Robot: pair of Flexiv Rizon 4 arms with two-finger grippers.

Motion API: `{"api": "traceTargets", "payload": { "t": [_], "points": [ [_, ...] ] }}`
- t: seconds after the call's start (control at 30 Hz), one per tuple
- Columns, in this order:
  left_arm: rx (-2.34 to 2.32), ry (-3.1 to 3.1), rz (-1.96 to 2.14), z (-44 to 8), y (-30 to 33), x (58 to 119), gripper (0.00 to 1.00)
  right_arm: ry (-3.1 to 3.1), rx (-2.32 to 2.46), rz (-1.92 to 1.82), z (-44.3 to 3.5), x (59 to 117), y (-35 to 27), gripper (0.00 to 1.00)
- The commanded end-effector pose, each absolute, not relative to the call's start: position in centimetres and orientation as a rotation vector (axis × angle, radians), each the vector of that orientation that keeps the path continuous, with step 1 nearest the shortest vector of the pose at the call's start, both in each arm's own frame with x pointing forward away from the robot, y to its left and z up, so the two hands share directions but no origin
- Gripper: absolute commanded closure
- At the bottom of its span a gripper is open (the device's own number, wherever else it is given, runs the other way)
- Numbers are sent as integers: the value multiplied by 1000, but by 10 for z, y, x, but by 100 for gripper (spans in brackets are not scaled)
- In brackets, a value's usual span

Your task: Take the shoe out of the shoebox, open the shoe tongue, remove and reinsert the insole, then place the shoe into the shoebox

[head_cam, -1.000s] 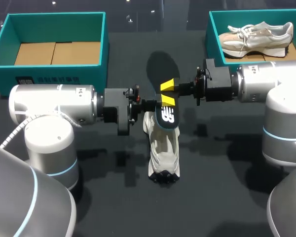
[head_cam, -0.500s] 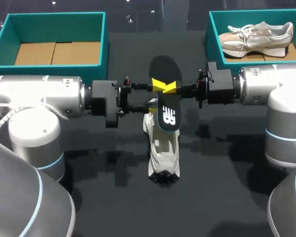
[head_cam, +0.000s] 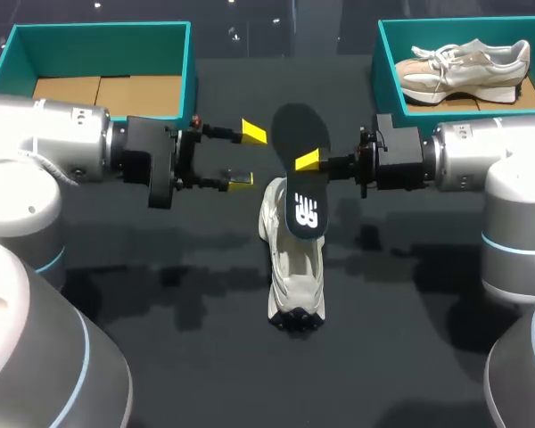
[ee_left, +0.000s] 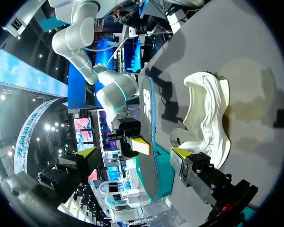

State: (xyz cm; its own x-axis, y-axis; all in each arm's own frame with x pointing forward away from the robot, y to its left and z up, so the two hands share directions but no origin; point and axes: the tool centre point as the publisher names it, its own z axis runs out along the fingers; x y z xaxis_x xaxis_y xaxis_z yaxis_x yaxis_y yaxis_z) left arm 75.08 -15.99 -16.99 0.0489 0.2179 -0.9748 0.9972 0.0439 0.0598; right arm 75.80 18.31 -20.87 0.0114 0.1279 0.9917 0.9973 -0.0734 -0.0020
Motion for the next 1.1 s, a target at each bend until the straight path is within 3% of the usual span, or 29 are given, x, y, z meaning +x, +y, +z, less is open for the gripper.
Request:
{"api": "traceTargets", "payload": {
  "t": [0.03, 0.4, 0.73, 0.83, 1.1],
  "points": [
    [1353, 1347, -1018, -170, -157, 748, 0, -1264, -1365, -1194, -209, 757, 184, 100],
    [1355, 1352, -1013, -170, -157, 749, 0, -1264, -1365, -1194, -209, 757, 184, 100],
    [1487, 1744, -934, -152, -147, 764, 0, -1264, -1365, -1194, -209, 757, 184, 100],
    [1514, 1774, -699, -136, -142, 772, 0, -1264, -1365, -1194, -209, 757, 184, 100],
    [1514, 1774, -699, -136, -142, 772, 0, -1264, -1365, -1194, -209, 757, 184, 100]
  ]
}}
